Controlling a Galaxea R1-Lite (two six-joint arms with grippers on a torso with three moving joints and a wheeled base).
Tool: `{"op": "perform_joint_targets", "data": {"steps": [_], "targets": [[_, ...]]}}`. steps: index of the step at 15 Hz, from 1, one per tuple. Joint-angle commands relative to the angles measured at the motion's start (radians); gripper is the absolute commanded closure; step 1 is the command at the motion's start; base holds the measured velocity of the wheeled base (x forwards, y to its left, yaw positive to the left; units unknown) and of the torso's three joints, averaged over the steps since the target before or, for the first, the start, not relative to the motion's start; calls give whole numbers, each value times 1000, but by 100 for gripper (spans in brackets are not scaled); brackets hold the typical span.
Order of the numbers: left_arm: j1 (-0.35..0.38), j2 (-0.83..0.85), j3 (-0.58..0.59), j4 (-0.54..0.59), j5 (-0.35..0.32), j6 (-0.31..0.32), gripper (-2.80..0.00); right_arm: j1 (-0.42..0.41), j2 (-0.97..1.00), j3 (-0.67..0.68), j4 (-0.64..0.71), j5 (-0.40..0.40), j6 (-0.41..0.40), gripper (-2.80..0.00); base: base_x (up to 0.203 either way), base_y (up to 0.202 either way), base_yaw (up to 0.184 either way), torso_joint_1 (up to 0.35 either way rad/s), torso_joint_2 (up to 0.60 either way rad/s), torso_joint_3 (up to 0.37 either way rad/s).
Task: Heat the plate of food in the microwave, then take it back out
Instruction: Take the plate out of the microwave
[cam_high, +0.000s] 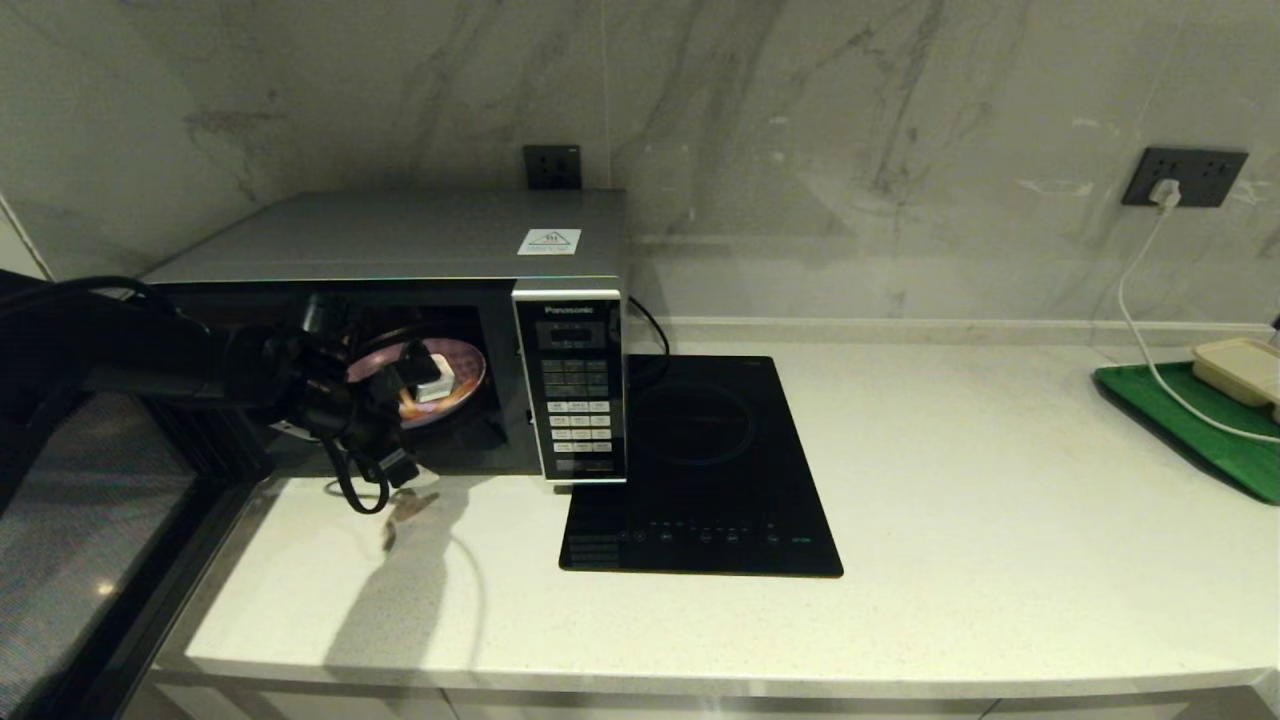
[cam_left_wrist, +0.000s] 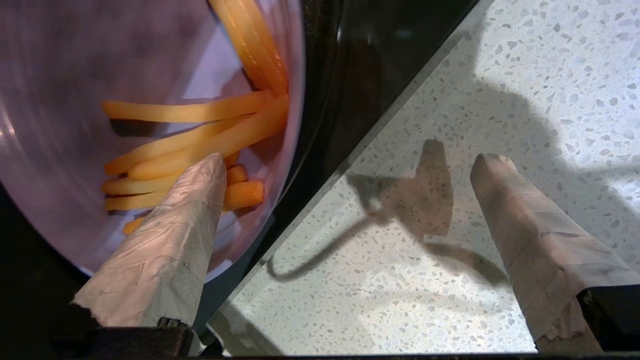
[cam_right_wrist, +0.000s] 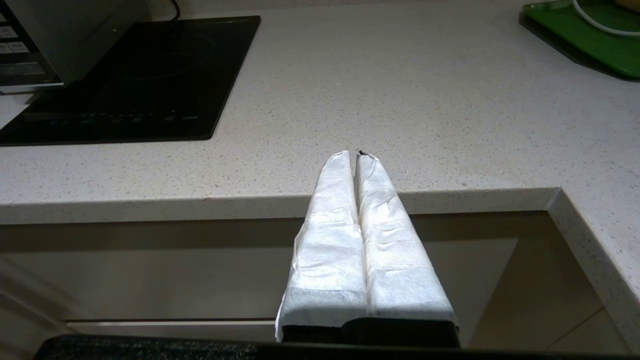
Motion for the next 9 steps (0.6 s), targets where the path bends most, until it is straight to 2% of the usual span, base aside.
{"op": "perform_joint_targets", "data": {"steps": [1,9], "targets": [[2,15,2,1,-1,5,-280,0,0,0,0,0,0,0,0,0,0,0,0,0],[1,6,31,4,-4,8,-280,0,0,0,0,0,0,0,0,0,0,0,0,0]]}}
